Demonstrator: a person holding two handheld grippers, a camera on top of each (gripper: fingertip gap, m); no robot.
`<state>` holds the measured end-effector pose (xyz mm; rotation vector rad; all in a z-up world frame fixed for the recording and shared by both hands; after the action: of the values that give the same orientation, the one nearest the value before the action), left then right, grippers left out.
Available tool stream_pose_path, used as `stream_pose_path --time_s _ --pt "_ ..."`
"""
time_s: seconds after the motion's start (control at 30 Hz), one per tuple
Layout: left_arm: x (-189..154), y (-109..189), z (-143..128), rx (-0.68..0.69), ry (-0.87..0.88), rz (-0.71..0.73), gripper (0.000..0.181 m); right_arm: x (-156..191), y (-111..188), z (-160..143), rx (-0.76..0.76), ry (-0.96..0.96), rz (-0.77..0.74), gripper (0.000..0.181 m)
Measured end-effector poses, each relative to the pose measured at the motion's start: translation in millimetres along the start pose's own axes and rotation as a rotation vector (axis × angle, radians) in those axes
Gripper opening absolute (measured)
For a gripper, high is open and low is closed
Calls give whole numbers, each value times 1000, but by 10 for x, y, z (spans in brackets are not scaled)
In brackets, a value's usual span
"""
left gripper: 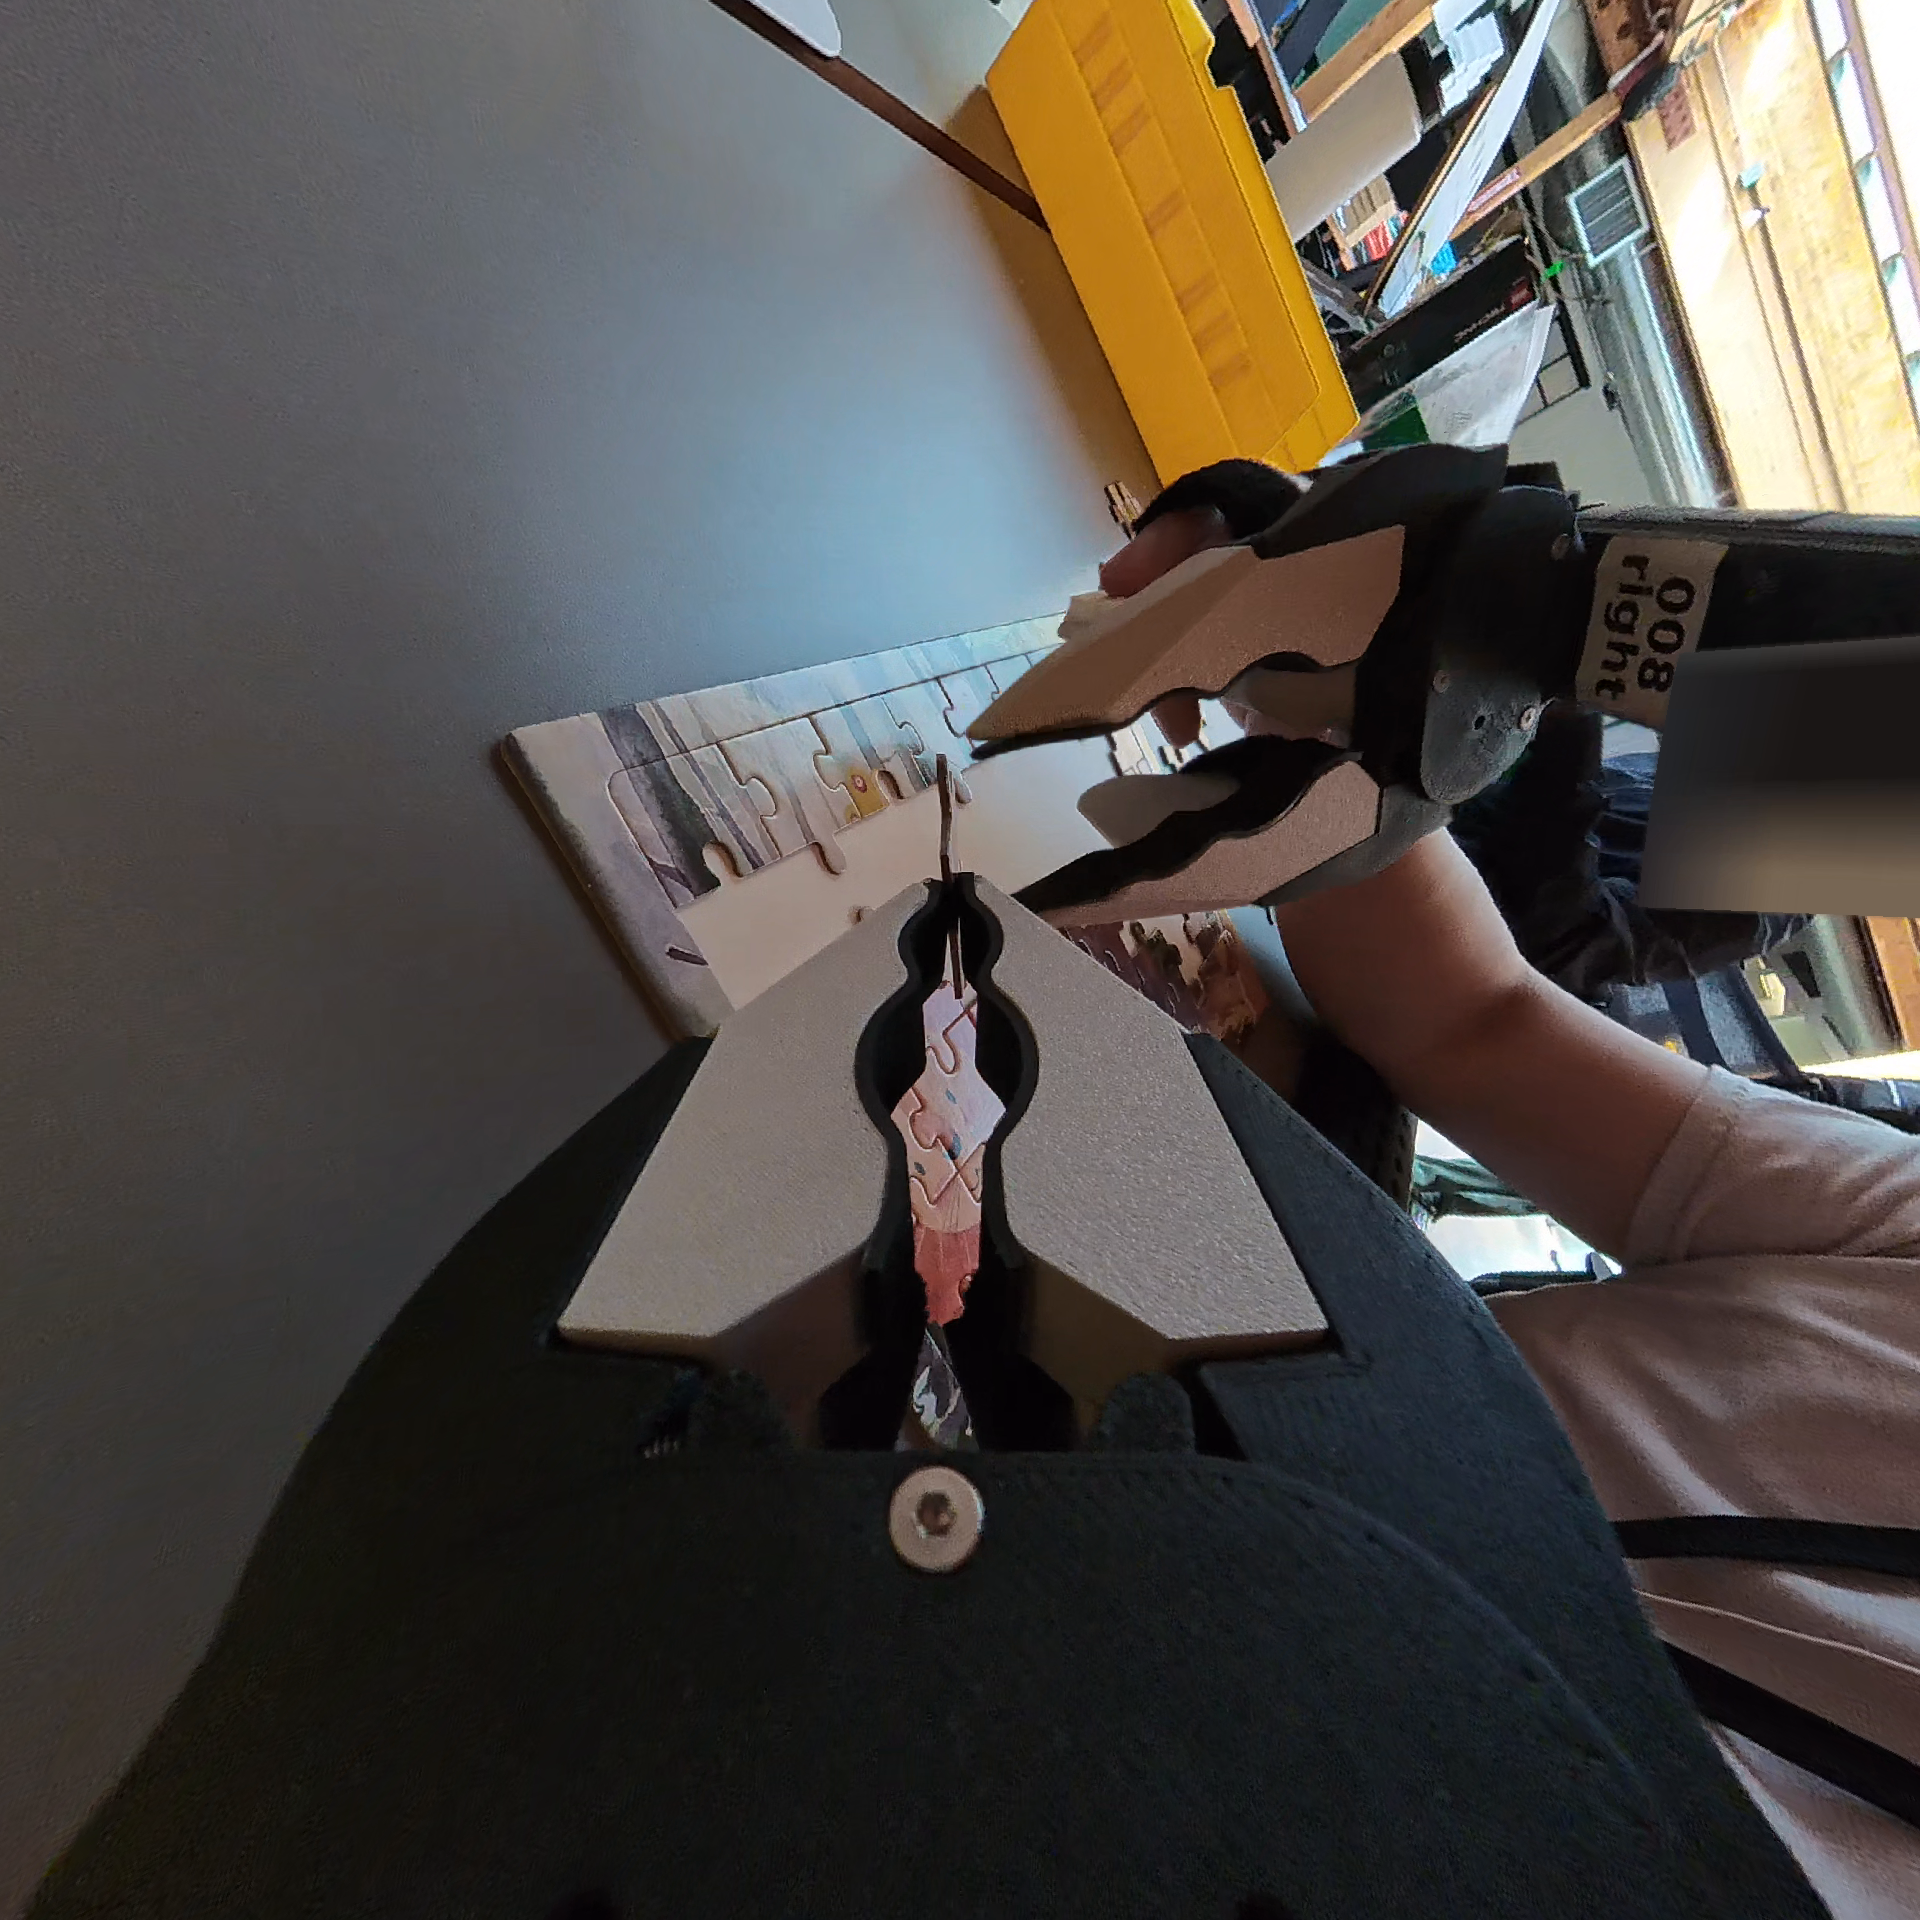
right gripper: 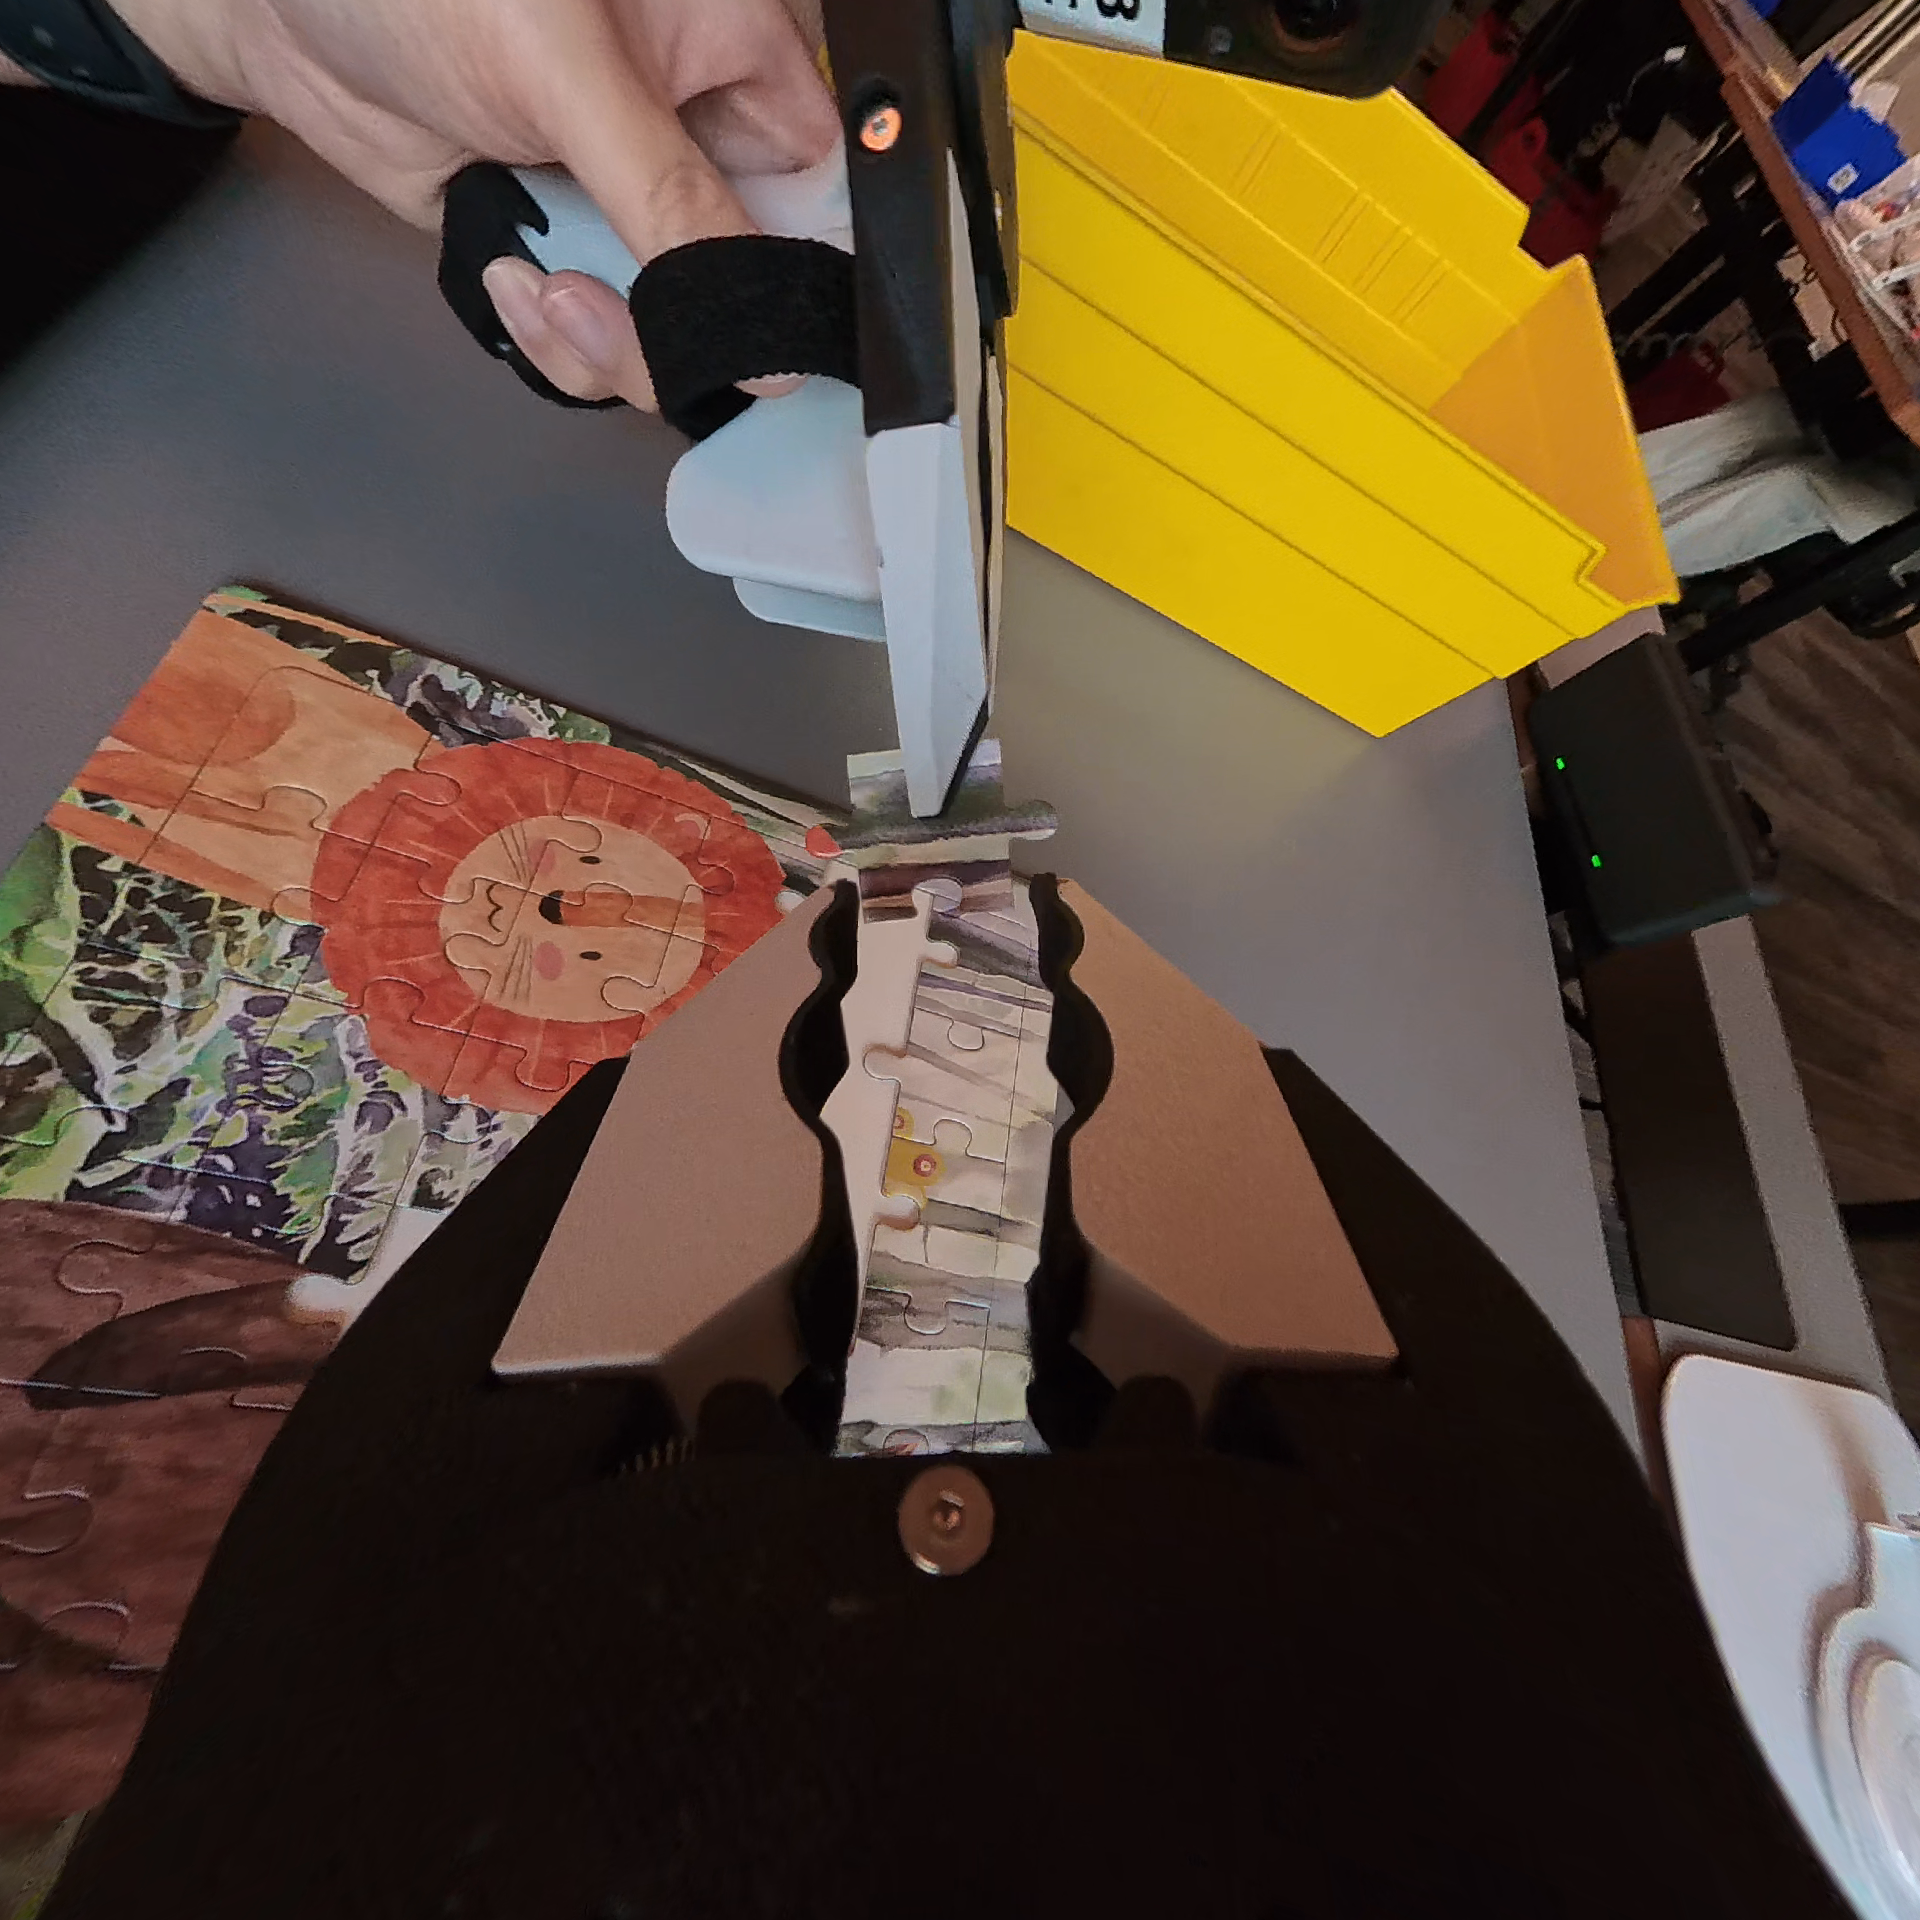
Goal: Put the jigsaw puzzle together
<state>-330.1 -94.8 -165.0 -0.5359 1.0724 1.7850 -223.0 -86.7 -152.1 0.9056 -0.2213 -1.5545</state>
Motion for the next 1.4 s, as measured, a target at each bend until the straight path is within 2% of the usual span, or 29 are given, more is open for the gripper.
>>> stream_pose_path --time_s 0.2,0.3,0.37,0.47,0.53,0.6,0.7,1.0,1.4 --pt "-37 -2 4 -4 -4 -29 0 47 -33 19 34 68 -39 29" --pt "-29 15 26 -26 2 -20 2 43 -21 23 45 39 -19 29" --pt "-1 60 73 -70 -6 47 17 23 -31 -36 119 -31 19 29" --pt "4 136 122 -97 -110 221 20 9 -99 -108 251 -177 68 29" --pt "35 140 111 -72 -169 356 20 52 -183 -111 320 -244 107 29" --pt "76 95 65 -15 -196 431 18 61 -261 -127 387 -275 97 29" --pt "111 15 1 68 -200 450 10 129 -333 -92 405 -324 152 29" --pt "132 -123 -83 195 -302 559 5 126 -392 -105 476 -347 150 30" --pt "184 -185 -137 269 -338 627 5 74 -407 -106 508 -364 96 33"
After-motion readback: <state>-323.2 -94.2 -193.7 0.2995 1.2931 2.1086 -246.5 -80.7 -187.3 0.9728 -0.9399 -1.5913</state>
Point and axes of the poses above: each gripper's, where its closed fingertips meet, y back along the fingers, z out of its top, x = y × z across the jaws, the point moved 6 cm from there along y, back along the fingers, and after that the axes turned 7 degrees about x, right-handed, at the moved point
